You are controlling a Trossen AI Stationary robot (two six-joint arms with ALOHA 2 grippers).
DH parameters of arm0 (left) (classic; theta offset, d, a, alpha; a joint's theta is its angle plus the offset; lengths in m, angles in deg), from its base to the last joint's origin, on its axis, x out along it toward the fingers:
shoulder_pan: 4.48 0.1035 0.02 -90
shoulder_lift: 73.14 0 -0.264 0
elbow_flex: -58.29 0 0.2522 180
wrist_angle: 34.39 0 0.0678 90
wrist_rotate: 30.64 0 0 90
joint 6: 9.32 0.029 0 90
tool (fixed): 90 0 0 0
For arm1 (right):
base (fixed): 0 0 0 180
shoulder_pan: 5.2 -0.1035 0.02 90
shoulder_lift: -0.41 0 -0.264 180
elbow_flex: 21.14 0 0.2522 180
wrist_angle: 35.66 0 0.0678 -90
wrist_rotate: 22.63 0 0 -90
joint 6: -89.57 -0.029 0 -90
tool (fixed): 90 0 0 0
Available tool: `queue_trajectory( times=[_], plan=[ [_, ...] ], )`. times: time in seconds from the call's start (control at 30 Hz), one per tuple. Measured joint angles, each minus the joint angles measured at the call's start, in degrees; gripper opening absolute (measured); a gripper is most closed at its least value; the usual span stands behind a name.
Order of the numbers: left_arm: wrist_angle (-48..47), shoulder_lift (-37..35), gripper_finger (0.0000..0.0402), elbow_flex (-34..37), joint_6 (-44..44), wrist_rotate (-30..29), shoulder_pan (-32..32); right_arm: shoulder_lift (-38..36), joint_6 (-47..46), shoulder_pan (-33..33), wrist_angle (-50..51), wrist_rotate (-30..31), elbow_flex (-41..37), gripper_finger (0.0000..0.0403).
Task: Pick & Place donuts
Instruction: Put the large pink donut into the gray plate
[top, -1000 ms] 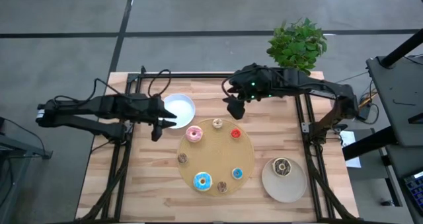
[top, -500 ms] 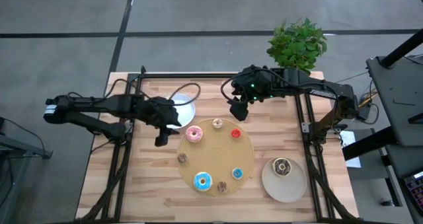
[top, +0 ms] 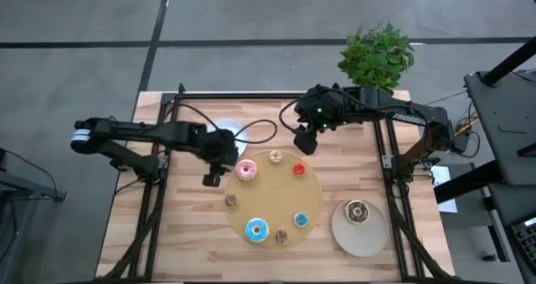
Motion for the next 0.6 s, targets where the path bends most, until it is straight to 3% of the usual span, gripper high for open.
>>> queue_trajectory(
  times=[0.3,0.6],
  plan=[
    [0.1,4.8,0.0129,0.0,11.4,-2.4,0.0,-1.9,0.0,0.0,4.2,0.0,0.0,0.0194],
    [0.7,10.4,0.0129,-0.1,12.4,-2.8,0.0,-7.7,0.0,0.0,4.6,0.0,0.0,0.0194]
  ],
)
